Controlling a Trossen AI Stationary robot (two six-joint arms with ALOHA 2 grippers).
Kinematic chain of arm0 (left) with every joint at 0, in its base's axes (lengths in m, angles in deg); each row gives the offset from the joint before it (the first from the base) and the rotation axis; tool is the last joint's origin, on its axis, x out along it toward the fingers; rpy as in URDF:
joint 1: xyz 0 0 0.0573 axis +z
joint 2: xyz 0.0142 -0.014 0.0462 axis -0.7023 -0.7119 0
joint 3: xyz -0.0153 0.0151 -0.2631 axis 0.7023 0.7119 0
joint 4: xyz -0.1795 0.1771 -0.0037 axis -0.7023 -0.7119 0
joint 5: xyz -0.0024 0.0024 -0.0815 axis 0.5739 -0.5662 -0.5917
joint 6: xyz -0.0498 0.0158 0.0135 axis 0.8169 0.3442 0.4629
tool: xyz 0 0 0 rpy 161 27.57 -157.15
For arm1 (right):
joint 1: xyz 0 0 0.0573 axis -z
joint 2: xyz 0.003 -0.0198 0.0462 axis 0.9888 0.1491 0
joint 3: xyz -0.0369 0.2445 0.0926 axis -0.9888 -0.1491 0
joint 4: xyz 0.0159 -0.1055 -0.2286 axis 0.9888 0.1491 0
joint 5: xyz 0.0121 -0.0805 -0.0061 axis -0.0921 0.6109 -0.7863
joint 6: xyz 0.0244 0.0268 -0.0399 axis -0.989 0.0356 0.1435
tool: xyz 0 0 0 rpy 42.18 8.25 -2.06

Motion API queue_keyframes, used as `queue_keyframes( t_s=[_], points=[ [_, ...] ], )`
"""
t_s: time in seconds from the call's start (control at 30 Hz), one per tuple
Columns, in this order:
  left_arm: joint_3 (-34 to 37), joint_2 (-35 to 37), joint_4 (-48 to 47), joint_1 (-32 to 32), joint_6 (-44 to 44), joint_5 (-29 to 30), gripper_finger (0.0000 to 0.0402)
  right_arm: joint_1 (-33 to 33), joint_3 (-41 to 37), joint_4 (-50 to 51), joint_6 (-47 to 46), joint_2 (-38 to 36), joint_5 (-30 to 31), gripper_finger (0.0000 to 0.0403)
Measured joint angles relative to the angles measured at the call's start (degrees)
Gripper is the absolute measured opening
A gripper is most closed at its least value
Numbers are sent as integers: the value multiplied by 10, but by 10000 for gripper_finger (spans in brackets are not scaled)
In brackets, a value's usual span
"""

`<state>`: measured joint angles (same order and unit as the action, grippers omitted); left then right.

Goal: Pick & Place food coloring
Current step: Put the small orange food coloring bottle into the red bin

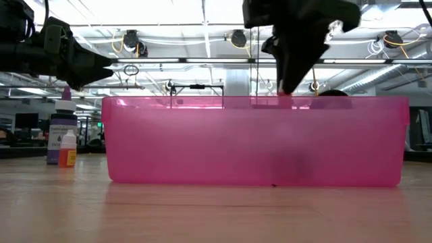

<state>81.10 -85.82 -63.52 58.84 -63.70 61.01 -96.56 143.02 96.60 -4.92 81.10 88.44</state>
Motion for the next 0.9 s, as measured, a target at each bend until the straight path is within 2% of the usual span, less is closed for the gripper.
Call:
queue_keyframes(
  t_s=[0.27, 0.73, 0.9],
  points=[
    [0, 0, 0, 0, 0, 0, 269, -21, 0, -3, -31, 39, -2, 48],
    [0, 0, 0, 0, 0, 0, 269, 32, -1, -16, -1, 115, -2, 48],
    [0, 0, 0, 0, 0, 0, 269, 39, -1, -41, 13, 121, -18, 48]
  ],
)
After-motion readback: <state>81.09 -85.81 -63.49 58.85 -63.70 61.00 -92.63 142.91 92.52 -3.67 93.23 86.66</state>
